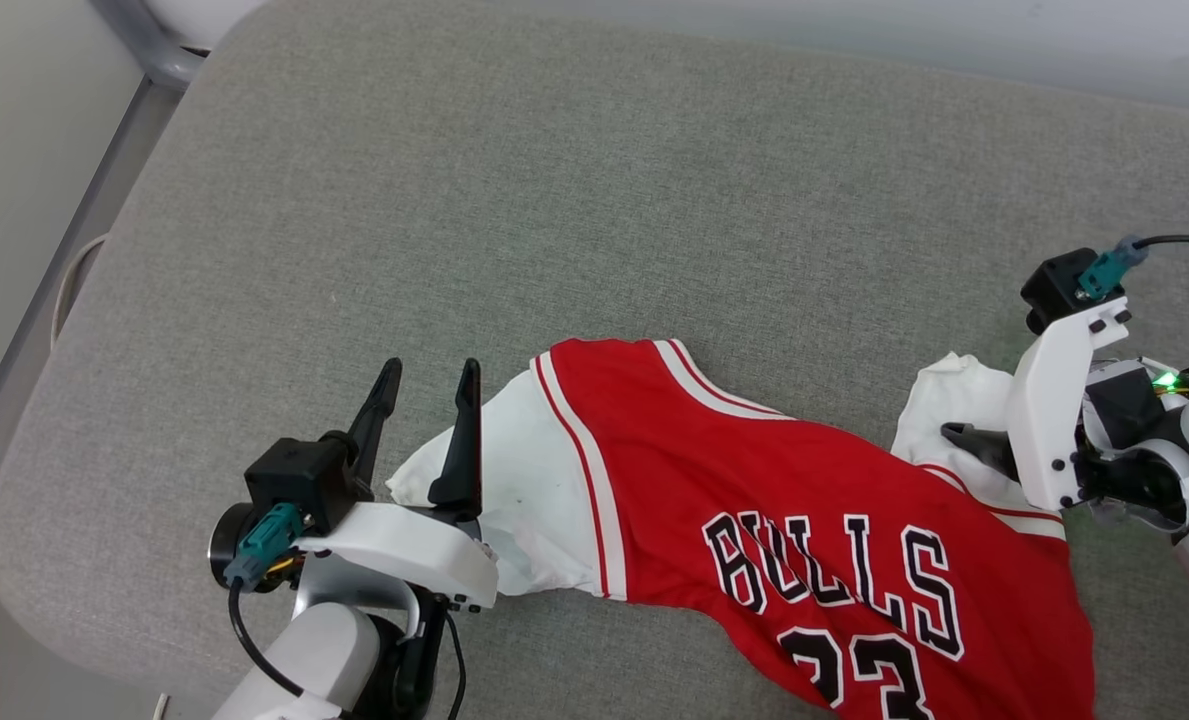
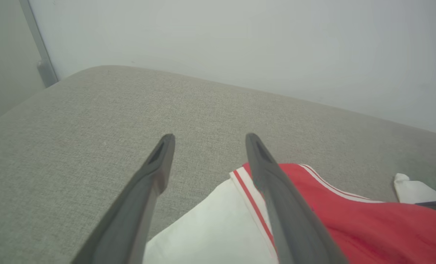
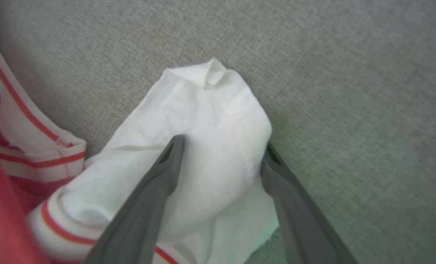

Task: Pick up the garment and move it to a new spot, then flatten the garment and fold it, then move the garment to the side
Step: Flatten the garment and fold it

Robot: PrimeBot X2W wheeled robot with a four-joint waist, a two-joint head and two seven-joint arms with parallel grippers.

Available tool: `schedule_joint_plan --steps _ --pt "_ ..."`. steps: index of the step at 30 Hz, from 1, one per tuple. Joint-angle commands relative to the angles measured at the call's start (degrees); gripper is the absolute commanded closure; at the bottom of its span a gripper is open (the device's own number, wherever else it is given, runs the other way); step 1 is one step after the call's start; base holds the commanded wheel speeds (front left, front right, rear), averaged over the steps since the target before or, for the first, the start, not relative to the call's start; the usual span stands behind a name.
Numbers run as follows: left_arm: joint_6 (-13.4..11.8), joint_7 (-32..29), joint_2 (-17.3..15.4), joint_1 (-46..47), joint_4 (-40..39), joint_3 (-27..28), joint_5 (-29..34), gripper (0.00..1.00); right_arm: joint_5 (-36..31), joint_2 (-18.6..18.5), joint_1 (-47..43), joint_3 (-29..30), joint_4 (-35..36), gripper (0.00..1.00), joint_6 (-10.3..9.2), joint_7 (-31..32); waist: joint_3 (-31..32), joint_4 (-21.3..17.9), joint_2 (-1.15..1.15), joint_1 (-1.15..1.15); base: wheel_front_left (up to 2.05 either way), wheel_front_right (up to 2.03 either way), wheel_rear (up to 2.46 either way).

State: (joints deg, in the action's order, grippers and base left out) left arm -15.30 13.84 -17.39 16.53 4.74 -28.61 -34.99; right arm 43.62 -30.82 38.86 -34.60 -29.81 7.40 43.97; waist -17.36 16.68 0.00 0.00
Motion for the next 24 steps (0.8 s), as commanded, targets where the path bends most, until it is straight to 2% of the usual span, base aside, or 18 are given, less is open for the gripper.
schedule_joint_plan --steps 1,2,5,11,16,19,20,24 --pt "0.3 0.5 0.4 0.3 0.3 0.2 -0.1 0.0 1.4 1.4 -5.0 -4.0 -3.2 0.69 0.17 3.1 0.0 0.0 0.0 0.0 0.0 0.0 0.0" --pt "0.4 0.5 0.4 0.2 0.6 0.3 -0.2 0.0 2.6 1.6 -5.3 -4.5 -4.0 1.0 0.17 4.1 0.1 0.1 0.0 0.0 0.0 0.0 0.0" --pt "0.5 0.6 0.5 -0.2 1.4 0.4 -0.4 0.0 4.1 1.7 -4.0 -4.8 -4.0 1.0 0.16 2.1 0.8 -0.1 0.0 0.0 0.0 0.0 0.0" --pt "0.6 -1.6 -1.7 -1.2 2.4 0.6 -1.2 0.0 5.7 0.3 0.7 0.6 -3.8 1.0 0.03 -8.0 3.8 -1.5 0.0 0.0 0.0 0.0 0.0" --pt "1.5 -9.0 -5.4 -2.5 2.6 2.1 -5.1 0.0 6.4 0.3 -2.2 5.9 -4.5 1.0 0.06 -15.0 7.2 -4.4 0.0 0.0 0.0 0.0 0.0" --pt "1.6 -14.2 -8.3 -2.8 1.6 2.8 -7.2 0.0 6.5 0.3 -5.1 9.3 -4.5 1.0 0.06 -17.4 8.4 -6.9 0.0 0.0 0.0 0.0 0.0" --pt "1.6 -14.2 -8.3 -2.8 1.6 2.8 -7.2 0.0 6.5 0.3 -5.1 9.3 -4.5 1.0 0.06 -17.4 8.4 -6.9 0.0 0.0 0.0 0.0 0.0" --pt "1.1 -23.4 -12.6 -3.4 -0.6 3.6 -10.5 0.0 5.9 1.0 -10.8 13.7 -3.0 1.0 0.06 -19.9 9.3 -10.0 0.0 0.0 0.0 0.0 0.0"
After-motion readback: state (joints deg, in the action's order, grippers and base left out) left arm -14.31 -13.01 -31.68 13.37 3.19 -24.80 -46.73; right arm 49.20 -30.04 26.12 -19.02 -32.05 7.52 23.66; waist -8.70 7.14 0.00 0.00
